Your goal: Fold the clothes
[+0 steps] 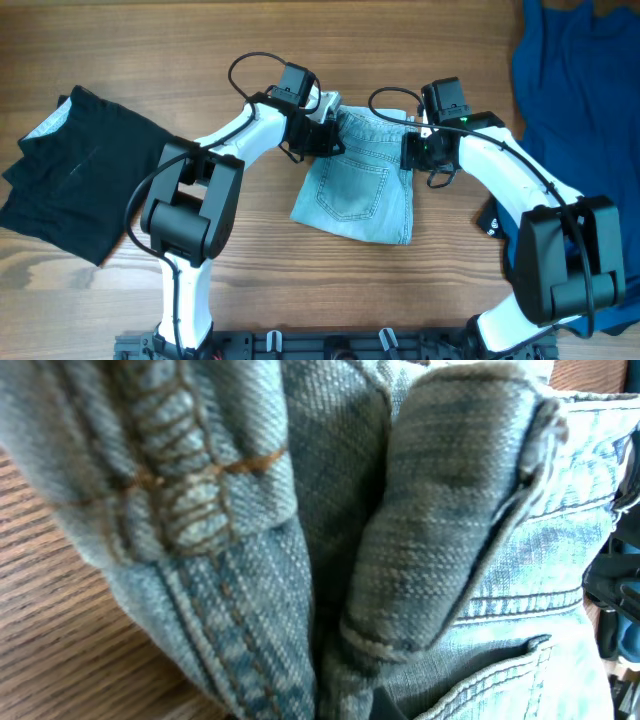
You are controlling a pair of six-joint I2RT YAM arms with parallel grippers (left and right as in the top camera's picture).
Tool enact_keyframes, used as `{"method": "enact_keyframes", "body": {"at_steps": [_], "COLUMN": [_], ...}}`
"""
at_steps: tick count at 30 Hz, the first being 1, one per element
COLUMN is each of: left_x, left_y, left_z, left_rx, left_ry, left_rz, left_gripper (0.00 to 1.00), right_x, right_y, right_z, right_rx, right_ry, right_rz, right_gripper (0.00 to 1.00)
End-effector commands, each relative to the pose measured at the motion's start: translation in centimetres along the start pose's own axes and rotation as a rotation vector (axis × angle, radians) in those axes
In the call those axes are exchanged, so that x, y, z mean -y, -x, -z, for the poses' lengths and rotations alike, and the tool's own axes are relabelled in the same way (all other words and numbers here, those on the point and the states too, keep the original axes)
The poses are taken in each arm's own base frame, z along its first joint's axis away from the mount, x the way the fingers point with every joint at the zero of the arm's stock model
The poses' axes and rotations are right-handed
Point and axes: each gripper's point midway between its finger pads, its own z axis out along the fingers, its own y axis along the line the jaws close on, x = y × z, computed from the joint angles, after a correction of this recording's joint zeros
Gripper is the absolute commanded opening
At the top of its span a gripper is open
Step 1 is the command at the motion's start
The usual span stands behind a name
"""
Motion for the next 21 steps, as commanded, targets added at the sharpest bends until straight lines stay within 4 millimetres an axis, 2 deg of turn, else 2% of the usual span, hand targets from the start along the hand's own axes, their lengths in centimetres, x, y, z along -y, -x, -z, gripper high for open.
{"method": "enact_keyframes", "body": {"at_steps": [1, 4, 6, 9, 10, 12, 13, 16, 21], "left_x": [-0.1, -1.3, -2.7, -5.0, -5.7, -8.2, -9.5, -13.7, -19.2], "left_y": [1.5, 3.5, 4.3, 3.8, 3.4, 2.0, 1.3, -0.4, -3.3], "left_z": [4.7, 11.1, 16.7, 25.6, 27.5, 32.6, 34.6, 38.7, 43.9], "left_rx": [0.079, 0.209, 0.315, 0.475, 0.508, 0.601, 0.639, 0.722, 0.831], "left_ry": [0.012, 0.081, 0.151, 0.261, 0.286, 0.364, 0.389, 0.45, 0.533], "left_rz": [0.01, 0.036, 0.07, 0.145, 0.167, 0.247, 0.283, 0.392, 0.524], "left_gripper": [0.04, 0.04, 0.04, 0.04, 0.04, 0.04, 0.04, 0.04, 0.04], "right_x": [-0.1, 0.6, 1.1, 1.4, 1.4, 1.4, 1.4, 1.4, 1.5], "right_y": [-0.5, -0.5, -0.5, -0.6, -0.5, -0.6, -0.6, -0.8, -0.9], "right_z": [-0.5, -0.5, -0.4, -0.4, -0.4, -0.4, -0.4, -0.4, -0.4], "right_rx": [-0.024, -0.031, -0.036, -0.039, -0.038, -0.04, -0.042, -0.049, -0.053], "right_ry": [0.006, 0.0, -0.005, -0.007, -0.007, -0.008, -0.008, -0.01, -0.011], "right_rz": [0.006, -0.017, -0.028, -0.034, -0.034, -0.034, -0.034, -0.034, -0.035], "right_gripper": [0.59, 0.59, 0.6, 0.59, 0.59, 0.59, 0.59, 0.59, 0.6]}}
